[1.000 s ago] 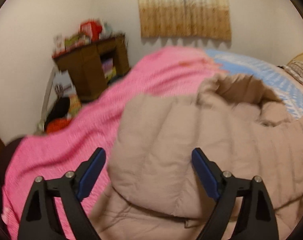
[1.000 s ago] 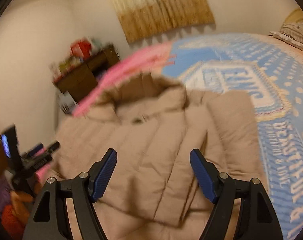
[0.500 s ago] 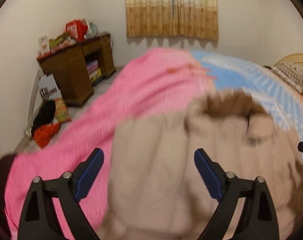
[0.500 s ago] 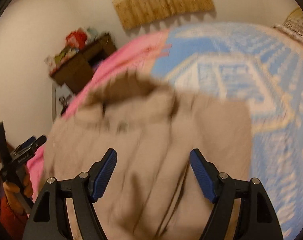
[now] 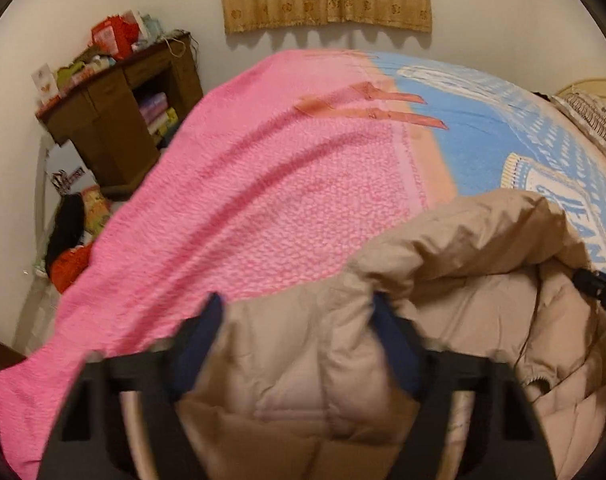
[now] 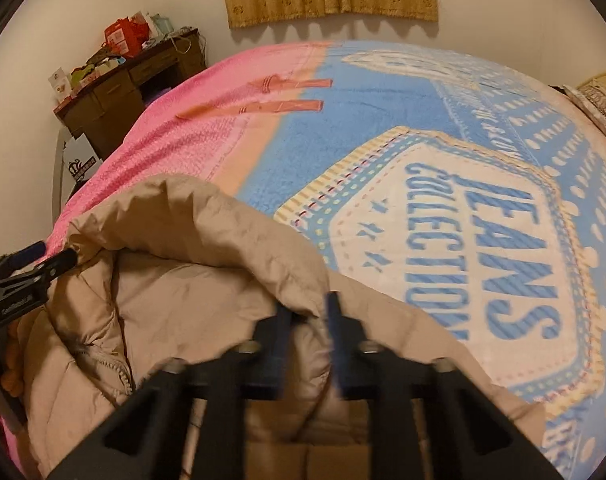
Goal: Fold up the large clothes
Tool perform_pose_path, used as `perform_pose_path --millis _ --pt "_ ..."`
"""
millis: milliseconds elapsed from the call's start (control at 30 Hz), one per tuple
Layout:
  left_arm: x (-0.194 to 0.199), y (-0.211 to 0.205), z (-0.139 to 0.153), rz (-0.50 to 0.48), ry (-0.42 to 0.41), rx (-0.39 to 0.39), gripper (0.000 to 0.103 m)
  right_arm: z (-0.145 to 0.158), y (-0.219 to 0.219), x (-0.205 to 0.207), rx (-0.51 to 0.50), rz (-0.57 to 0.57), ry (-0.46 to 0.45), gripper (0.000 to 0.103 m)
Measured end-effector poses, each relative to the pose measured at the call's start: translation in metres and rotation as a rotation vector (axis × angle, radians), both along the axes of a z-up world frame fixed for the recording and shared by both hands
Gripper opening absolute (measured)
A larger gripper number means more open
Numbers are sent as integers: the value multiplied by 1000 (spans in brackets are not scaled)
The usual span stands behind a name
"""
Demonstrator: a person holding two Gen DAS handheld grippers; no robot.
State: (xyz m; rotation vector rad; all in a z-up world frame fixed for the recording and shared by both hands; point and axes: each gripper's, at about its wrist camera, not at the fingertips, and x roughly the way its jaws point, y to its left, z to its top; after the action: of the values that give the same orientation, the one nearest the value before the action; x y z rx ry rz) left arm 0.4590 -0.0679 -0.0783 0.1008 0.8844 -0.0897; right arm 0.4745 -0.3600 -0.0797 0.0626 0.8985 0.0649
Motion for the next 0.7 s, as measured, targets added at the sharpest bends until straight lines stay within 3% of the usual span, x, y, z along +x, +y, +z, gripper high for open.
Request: perform_pose_path --millis 67,167,233,300,367,533,633,700 --pt "-5 0 2 -32 17 -64 8 6 8 -13 -38 53 -39 8" --pt "-20 14 5 -1 -13 -142 8 5 10 -35 -114 77 -56 7" --pt "-25 28 -1 42 -5 -187 8 -10 -3 -42 -133 38 -15 6" --pt "-24 40 -17 79 33 -253 10 -34 -24 -42 -59 3 43 6" --pt "-23 45 -29 95 52 -295 13 -39 -32 -46 -11 -13 23 5" --pt "-20 24 -35 103 28 -159 15 -42 -11 -46 -168 2 -2 8" --pt "-22 17 -29 91 24 -91 16 -36 -13 -51 -164 24 26 9" --pt "-32 19 -19 71 15 -61 31 -24 -18 -61 -138 39 42 13"
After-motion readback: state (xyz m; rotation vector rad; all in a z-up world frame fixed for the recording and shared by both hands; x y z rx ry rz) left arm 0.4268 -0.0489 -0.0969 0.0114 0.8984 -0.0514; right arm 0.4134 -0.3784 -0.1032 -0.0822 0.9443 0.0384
